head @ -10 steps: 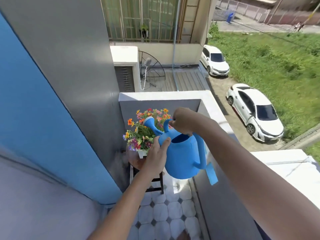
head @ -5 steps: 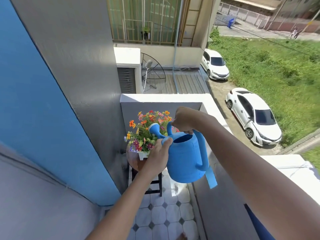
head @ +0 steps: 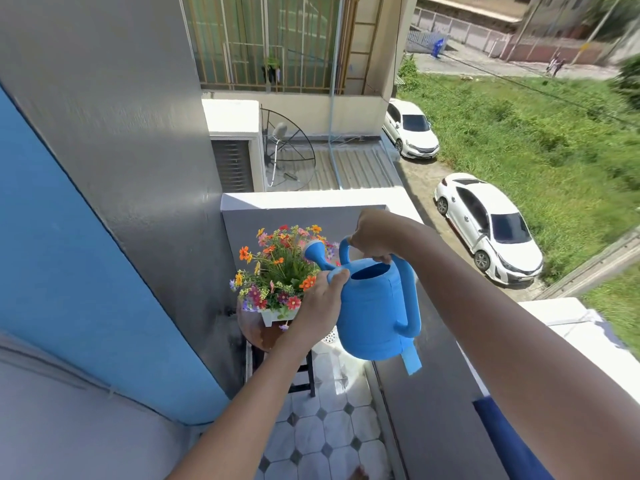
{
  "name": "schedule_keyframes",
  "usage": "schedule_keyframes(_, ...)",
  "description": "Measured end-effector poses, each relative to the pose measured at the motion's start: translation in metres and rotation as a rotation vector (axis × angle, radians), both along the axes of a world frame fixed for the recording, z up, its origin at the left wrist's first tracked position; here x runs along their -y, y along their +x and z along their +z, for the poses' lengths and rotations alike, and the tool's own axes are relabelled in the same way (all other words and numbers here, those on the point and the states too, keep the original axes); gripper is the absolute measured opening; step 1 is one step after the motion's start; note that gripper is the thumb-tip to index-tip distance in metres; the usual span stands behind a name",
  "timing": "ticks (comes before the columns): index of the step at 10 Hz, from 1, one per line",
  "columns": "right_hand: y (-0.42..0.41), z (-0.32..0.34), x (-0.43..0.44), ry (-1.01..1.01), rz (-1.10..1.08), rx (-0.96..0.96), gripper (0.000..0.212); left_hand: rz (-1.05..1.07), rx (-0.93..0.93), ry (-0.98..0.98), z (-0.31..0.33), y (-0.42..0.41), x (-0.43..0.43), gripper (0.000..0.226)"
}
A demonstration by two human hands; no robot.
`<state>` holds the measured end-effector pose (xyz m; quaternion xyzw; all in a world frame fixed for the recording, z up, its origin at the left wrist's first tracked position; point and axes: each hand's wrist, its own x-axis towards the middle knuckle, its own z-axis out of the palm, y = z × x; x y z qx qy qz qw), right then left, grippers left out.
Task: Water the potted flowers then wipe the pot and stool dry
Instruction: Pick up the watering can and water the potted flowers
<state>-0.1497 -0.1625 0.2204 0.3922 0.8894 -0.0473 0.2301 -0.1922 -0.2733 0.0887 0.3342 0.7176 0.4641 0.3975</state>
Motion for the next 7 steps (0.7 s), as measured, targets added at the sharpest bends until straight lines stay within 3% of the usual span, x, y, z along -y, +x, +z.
schedule_keyframes(1,0.006,0.006,-0.004,-0.182,-0.234,-0.281,0.025,-0.007,0.026,0.007,0.003,0.004,-0.004,0.055)
schedule_keyframes(3,0.0,0.008,-0.011,-0.167,-0.191,-0.306,0.015,0.005,0.054,0.034,0.006,0.004,-0.008,0.057)
schedule_keyframes(5,-0.007,0.006,-0.004,-0.165,-0.141,-0.299,0.032,0.051,0.054,0.027,0.007,-0.002,0.005,0.056)
schedule_keyframes(7,-0.012,-0.002,0.016,-0.196,-0.091,-0.298,0.033,0.096,0.027,0.008,0.002,-0.004,0.032,0.05)
